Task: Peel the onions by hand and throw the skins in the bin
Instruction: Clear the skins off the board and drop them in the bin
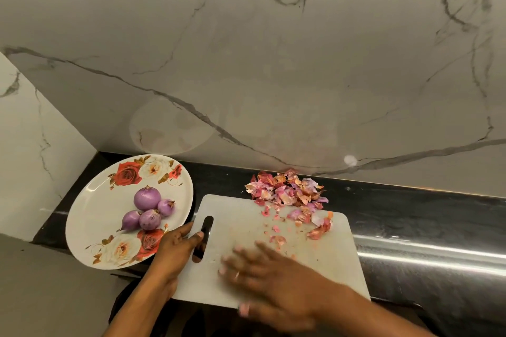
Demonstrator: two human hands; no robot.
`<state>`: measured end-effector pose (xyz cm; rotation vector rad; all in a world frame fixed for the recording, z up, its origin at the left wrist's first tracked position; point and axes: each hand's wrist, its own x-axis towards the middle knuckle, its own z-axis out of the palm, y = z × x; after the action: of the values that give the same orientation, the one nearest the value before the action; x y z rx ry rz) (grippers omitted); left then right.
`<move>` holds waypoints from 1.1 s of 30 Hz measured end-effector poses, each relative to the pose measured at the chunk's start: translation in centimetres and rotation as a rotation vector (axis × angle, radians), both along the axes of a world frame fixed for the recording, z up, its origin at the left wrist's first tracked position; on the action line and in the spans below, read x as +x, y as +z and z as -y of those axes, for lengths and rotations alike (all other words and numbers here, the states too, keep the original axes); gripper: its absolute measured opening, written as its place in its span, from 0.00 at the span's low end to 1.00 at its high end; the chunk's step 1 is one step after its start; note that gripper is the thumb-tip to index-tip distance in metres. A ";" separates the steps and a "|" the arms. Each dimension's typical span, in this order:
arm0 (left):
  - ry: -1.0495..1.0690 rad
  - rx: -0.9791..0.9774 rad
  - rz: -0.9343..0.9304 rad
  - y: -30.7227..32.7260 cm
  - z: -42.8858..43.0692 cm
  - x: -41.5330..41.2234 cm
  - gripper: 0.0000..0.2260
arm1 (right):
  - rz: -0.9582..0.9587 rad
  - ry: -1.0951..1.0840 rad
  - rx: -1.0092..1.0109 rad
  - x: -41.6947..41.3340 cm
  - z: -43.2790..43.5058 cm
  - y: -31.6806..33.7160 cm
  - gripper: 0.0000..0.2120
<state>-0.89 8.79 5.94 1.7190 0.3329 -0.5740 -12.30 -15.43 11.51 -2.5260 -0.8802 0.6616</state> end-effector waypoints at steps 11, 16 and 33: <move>0.021 -0.002 -0.032 1.1 0.5 -1.0 0.11 | 0.050 -0.366 -0.236 4.4 7.3 -4.7 0.33; 0.051 0.003 -0.043 0.9 0.4 -1.0 0.09 | 0.080 -0.171 -0.081 2.0 1.7 -1.5 0.31; 0.036 0.037 -0.068 2.3 0.9 -0.8 0.11 | -0.023 -0.385 -0.241 6.2 3.6 -3.9 0.35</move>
<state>-1.73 7.94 8.24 1.7283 0.4244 -0.6042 -6.07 -19.00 7.63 -2.7826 -0.3008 0.7007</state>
